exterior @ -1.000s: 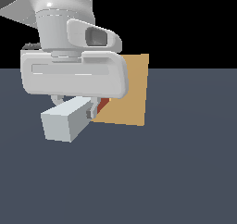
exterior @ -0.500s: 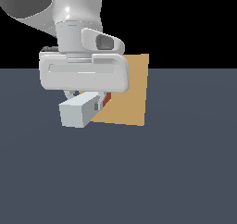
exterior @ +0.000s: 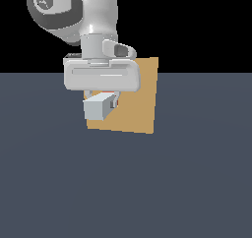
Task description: Insert the peg into the horizontal hole in a box.
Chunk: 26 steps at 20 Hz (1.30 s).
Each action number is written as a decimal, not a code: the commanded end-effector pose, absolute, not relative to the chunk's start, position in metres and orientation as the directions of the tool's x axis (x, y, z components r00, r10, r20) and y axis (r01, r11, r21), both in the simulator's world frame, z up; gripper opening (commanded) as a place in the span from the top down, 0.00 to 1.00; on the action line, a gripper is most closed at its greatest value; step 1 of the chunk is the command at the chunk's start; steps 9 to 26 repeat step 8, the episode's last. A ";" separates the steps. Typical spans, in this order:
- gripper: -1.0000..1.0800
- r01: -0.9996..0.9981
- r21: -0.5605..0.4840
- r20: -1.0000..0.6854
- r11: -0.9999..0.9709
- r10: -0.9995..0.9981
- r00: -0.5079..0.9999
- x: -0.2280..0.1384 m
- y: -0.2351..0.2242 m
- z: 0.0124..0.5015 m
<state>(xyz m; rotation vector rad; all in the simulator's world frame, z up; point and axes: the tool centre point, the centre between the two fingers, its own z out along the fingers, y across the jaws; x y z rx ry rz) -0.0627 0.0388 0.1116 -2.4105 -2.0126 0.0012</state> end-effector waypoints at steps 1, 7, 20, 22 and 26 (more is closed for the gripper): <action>1.00 0.984 0.003 0.001 -0.181 0.984 0.181 -0.059 0.047 0.114; 1.00 0.984 0.004 0.001 -0.181 0.984 0.181 -0.057 0.049 0.114; 1.00 0.984 0.004 0.001 -0.181 0.984 0.181 -0.057 0.049 0.114; 1.00 0.984 0.004 0.001 -0.181 0.984 0.181 -0.057 0.049 0.114; 1.00 0.984 0.004 0.001 -0.181 0.984 0.181 -0.057 0.049 0.114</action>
